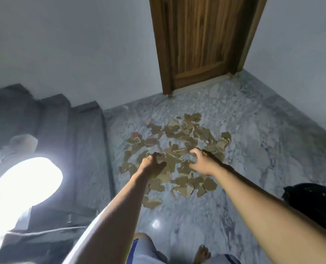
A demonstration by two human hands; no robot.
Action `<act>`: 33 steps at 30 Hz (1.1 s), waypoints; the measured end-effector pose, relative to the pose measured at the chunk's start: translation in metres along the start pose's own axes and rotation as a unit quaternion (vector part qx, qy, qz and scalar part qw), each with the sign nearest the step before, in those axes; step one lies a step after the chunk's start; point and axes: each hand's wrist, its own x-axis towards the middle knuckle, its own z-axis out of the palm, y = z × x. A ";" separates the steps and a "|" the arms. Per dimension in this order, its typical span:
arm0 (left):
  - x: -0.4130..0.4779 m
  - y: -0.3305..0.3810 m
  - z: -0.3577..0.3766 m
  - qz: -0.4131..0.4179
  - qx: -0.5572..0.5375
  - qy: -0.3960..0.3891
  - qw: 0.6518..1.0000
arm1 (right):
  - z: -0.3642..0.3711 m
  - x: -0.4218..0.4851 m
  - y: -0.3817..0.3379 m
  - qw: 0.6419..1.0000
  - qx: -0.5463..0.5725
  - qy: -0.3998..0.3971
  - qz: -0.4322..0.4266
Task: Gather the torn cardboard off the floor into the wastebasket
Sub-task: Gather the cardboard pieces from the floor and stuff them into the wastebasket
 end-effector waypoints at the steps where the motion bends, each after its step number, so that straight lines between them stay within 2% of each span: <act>1: 0.011 -0.007 0.008 -0.002 0.006 -0.011 1.000 | 0.004 0.011 0.008 1.000 -0.006 -0.008 0.009; 5: 0.070 -0.052 0.057 -0.018 0.021 -0.069 0.997 | 0.053 0.074 0.047 0.997 -0.027 -0.053 0.043; 11: 0.183 -0.173 0.170 -0.047 0.084 -0.093 0.991 | 0.206 0.208 0.118 0.989 -0.031 -0.137 0.045; 17: 0.279 -0.332 0.308 -0.105 0.115 -0.130 0.979 | 0.380 0.338 0.197 0.986 -0.073 -0.148 0.031; 22: 0.345 -0.444 0.401 -0.110 0.149 -0.138 0.973 | 0.500 0.435 0.246 0.972 -0.181 -0.146 -0.026; 26: 0.366 -0.487 0.451 -0.085 0.167 -0.105 0.977 | 0.561 0.480 0.270 0.947 -0.306 -0.087 -0.045; 30: 0.366 -0.504 0.477 -0.071 0.128 -0.005 0.989 | 0.581 0.491 0.273 0.917 -0.381 0.034 -0.114; 33: 0.362 -0.507 0.481 -0.062 0.077 0.046 0.994 | 0.584 0.487 0.271 0.919 -0.368 0.021 -0.141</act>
